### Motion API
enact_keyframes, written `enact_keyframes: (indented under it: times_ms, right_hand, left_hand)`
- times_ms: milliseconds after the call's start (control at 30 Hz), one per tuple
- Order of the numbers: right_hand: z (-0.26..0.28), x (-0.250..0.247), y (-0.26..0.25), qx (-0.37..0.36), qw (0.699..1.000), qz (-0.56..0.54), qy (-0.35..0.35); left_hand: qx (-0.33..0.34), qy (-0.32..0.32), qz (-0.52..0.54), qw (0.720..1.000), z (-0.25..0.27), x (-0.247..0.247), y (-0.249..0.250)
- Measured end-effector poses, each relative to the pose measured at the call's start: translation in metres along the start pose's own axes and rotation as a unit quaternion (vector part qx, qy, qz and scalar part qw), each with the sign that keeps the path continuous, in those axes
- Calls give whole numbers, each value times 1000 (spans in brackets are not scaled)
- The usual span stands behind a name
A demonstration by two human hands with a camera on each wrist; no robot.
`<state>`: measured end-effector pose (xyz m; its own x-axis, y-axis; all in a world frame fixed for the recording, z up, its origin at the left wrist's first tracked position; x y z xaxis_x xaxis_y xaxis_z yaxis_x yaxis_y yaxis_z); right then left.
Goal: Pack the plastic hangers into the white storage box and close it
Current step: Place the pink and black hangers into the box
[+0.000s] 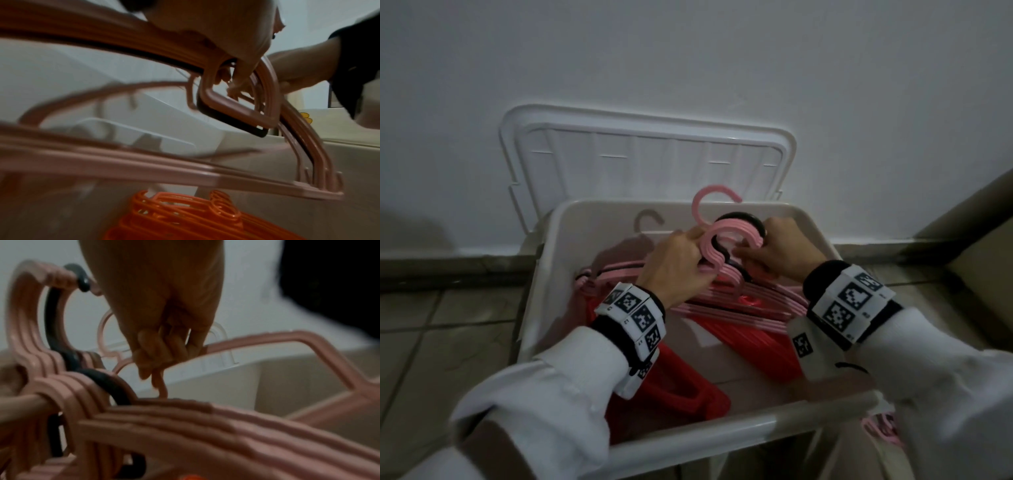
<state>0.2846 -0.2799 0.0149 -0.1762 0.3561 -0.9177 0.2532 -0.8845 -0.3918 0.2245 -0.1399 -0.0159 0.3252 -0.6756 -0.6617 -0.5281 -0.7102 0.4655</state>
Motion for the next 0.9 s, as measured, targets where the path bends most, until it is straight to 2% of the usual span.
enact_keyframes:
  times_ms: [100,267,333,400,500,567,667,733,833,900]
  right_hand:
    - [3,15,5,-7,998,-35,-51]
    - [7,22,13,10,991,-78,-109]
    - [7,24,14,15,989,-71,-131]
    - [8,23,14,23,987,-78,-140]
    - [11,21,16,27,979,-105,-171]
    - [10,22,20,24,982,-51,-182]
    - [9,28,23,-2,982,122,-146]
    - [9,34,22,-10,975,162,-150]
    - [11,38,22,42,976,117,-180]
    - [12,40,18,45,978,90,-180]
  left_hand:
    - [13,34,-10,999,0,-1,1]
    - [-92,89,38,991,2,0,-13]
    - [-132,67,40,988,4,2,-18]
    - [-169,8,-7,986,6,6,-21]
    - [-179,-48,-66,981,8,8,-20]
    - [-170,-69,-52,982,8,11,-20]
    - [-170,-114,-14,979,9,20,-22]
    - [-171,-129,-3,977,9,23,-24]
    - [-171,-125,22,977,7,24,-25]
    - [-167,-113,40,979,6,24,-25]
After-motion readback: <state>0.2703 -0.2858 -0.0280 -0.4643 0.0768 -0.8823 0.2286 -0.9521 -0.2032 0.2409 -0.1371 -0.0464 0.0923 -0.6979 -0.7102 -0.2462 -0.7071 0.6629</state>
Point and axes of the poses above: each hand's wrist, its own z-axis away from the middle knuckle, its own x-axis out of the palm, y = z × x, the point moved 4 cm from there along -z, towards the middle knuckle, and after that the axes turned 9 degrees about x, right-handed, at the moved point
